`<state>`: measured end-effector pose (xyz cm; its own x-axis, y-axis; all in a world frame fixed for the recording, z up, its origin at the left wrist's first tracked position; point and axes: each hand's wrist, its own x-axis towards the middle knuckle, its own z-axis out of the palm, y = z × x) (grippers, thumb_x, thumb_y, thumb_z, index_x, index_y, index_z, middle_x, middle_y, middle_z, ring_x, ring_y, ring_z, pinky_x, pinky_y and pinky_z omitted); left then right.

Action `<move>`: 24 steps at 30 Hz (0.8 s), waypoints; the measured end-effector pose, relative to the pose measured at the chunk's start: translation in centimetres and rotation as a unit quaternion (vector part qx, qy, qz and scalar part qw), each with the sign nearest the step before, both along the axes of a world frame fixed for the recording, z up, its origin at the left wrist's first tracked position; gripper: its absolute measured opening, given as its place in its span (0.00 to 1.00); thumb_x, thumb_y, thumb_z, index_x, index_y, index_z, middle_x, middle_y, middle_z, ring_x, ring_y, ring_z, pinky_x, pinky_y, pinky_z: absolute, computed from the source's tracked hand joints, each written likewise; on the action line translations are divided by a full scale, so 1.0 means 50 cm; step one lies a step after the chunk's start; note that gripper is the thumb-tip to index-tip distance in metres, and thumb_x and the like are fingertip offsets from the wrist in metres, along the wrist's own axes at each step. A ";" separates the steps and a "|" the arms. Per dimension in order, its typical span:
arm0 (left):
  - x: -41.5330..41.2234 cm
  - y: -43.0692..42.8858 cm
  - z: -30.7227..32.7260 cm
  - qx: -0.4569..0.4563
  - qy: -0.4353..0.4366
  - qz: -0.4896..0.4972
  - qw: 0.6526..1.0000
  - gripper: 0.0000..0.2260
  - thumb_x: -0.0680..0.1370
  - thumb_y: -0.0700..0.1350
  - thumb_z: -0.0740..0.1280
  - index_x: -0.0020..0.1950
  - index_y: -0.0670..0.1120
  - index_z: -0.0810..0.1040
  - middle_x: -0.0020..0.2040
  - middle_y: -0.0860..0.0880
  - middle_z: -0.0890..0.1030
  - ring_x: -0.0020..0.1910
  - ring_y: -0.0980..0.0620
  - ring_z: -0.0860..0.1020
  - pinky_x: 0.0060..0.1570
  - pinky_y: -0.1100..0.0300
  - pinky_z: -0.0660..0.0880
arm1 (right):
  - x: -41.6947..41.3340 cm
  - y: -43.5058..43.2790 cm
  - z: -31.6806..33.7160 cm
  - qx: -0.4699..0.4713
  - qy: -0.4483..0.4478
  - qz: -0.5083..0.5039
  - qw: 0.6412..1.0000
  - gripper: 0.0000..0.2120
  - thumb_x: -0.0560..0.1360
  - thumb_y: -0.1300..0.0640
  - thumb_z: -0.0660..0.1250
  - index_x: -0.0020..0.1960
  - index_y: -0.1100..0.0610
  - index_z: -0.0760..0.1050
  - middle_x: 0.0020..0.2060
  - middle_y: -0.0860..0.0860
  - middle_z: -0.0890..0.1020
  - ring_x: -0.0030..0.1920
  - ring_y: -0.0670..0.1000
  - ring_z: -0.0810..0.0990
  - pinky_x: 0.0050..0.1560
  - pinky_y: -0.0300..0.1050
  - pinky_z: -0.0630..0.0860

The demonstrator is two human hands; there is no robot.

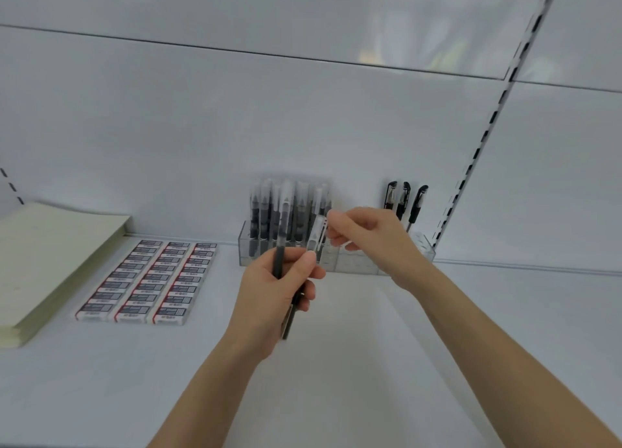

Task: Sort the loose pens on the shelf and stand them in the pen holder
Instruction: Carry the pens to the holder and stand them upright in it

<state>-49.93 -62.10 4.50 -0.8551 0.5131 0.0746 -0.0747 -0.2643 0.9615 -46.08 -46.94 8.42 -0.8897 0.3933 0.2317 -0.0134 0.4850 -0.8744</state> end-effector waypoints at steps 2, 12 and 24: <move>0.006 0.010 0.001 -0.004 0.012 -0.017 1.000 0.03 0.76 0.40 0.65 0.46 0.40 0.76 0.31 0.47 0.80 0.24 0.55 0.73 0.23 0.65 0.69 | 0.017 -0.011 -0.002 -0.024 -0.019 0.068 0.997 0.09 0.73 0.51 0.67 0.38 0.54 0.80 0.33 0.47 0.81 0.38 0.44 0.79 0.44 0.40 0.75; -0.014 -0.015 0.002 -0.092 0.070 0.080 0.990 0.13 0.80 0.48 0.58 0.46 0.38 0.72 0.28 0.49 0.69 0.19 0.57 0.66 0.18 0.66 0.62 | -0.012 0.080 0.048 -0.058 0.176 -0.158 0.970 0.04 0.78 0.57 0.61 0.44 0.54 0.70 0.36 0.49 0.81 0.31 0.45 0.82 0.39 0.42 0.79; -0.009 -0.035 0.006 -0.075 0.014 0.065 0.995 0.10 0.80 0.43 0.55 0.41 0.45 0.71 0.24 0.53 0.63 0.18 0.57 0.58 0.19 0.69 0.53 | -0.099 0.084 0.033 0.104 0.104 -0.109 0.983 0.04 0.79 0.57 0.59 0.46 0.56 0.69 0.37 0.49 0.76 0.30 0.43 0.79 0.41 0.44 0.76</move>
